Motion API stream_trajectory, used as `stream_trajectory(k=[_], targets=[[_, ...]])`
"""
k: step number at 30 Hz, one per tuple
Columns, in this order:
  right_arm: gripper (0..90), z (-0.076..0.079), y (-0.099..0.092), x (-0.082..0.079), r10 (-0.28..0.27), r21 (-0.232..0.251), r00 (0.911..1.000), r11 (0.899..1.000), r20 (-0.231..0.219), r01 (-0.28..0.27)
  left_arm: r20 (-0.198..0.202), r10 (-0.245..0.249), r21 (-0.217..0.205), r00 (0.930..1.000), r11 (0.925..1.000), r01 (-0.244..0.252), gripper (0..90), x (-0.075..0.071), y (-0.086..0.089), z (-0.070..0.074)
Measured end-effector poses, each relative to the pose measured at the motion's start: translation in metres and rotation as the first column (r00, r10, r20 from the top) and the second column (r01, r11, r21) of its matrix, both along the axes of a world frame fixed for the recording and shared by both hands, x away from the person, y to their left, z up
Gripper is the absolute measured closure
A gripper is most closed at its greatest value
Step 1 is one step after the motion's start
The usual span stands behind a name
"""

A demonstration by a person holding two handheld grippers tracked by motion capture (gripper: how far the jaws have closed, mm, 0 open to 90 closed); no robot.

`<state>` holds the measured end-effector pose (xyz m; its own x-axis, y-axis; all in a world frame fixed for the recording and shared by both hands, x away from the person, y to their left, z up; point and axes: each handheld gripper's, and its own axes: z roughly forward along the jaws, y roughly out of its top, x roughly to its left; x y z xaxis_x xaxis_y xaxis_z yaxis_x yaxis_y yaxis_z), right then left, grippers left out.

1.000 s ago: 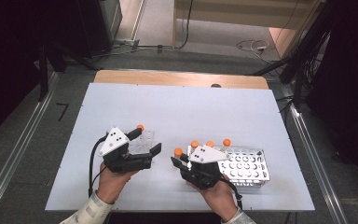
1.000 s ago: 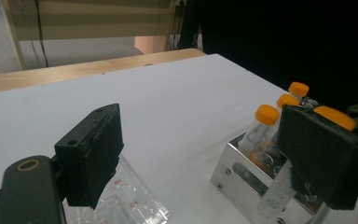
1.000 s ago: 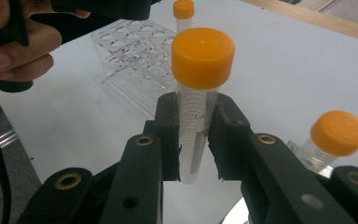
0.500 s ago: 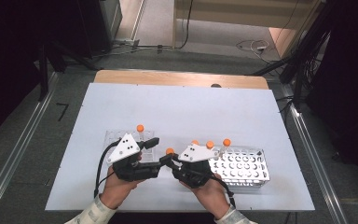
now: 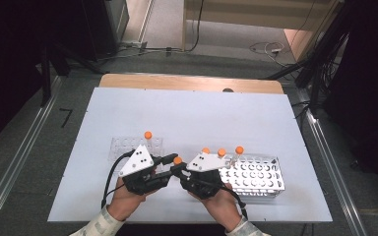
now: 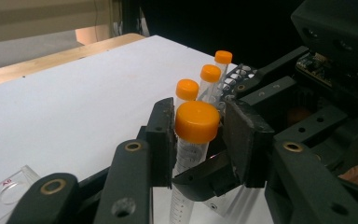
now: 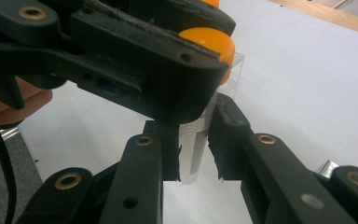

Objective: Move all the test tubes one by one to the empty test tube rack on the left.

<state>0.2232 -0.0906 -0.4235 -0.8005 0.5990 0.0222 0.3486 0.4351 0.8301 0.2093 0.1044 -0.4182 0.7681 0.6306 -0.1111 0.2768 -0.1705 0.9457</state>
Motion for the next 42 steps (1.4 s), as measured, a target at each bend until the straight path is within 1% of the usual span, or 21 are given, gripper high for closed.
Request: stream_trajectory(k=[2,8,11,16,18,21,25,26,30,36,42], targets=[[72.4,0.0,0.0,0.0,0.0,-0.001,1.0,1.0,0.0,0.0,0.002,0.005,0.002,1.0,1.0,-0.005,67.6,0.0,0.0,0.0],[72.3,0.0,0.0,0.0,0.0,0.0,1.0,1.0,-0.002,0.0,0.004,0.012,0.003,0.9999,0.9999,-0.012,68.6,0.0,0.001,0.0],[70.6,0.0,-0.001,0.0,0.001,0.009,1.0,1.0,0.001,-0.001,0.004,0.013,-0.008,0.9999,0.9999,-0.013,69.3,0.0,0.002,0.001],[41.4,0.003,-0.003,-0.002,0.027,0.025,0.9996,0.999,0.007,-0.027,-0.001,0.031,-0.023,0.9995,0.9993,-0.031,69.4,0.0,0.006,0.004],[35.3,0.004,-0.005,-0.003,0.028,0.03,0.9996,0.999,0.007,-0.029,-0.005,0.038,-0.026,0.9993,0.9989,-0.038,69.4,0.0,0.009,0.007],[29.9,0.008,-0.008,-0.007,0.028,0.037,0.9996,0.999,0.008,-0.028,-0.012,0.05,-0.042,0.9987,0.9978,-0.05,69.3,0.0,0.015,0.012],[28.4,0.013,-0.013,-0.013,0.041,0.051,0.999,0.998,0.015,-0.042,-0.015,0.084,-0.057,0.9963,0.9947,-0.085,69.4,0.001,0.025,0.02],[28.1,0.014,-0.015,-0.015,0.045,0.05,0.9988,0.998,0.019,-0.046,-0.013,0.092,-0.055,0.9957,0.9942,-0.092,69.4,0.001,0.028,0.023],[27.9,0.017,-0.02,-0.022,0.053,0.055,0.9982,0.997,0.028,-0.055,-0.012,0.116,-0.07,0.9932,0.9907,-0.117,69.4,0.001,0.038,0.029],[28.0,0.02,-0.03,-0.028,0.041,0.058,0.9984,0.997,0.039,-0.043,-0.009,0.153,-0.073,0.9881,0.9854,-0.154,69.4,0.003,0.05,0.032],[28.0,0.021,-0.043,-0.028,0.012,0.066,0.9991,0.998,0.041,-0.014,-0.009,0.198,-0.085,0.9802,0.9766,-0.198,69.4,0.007,0.063,0.034]])
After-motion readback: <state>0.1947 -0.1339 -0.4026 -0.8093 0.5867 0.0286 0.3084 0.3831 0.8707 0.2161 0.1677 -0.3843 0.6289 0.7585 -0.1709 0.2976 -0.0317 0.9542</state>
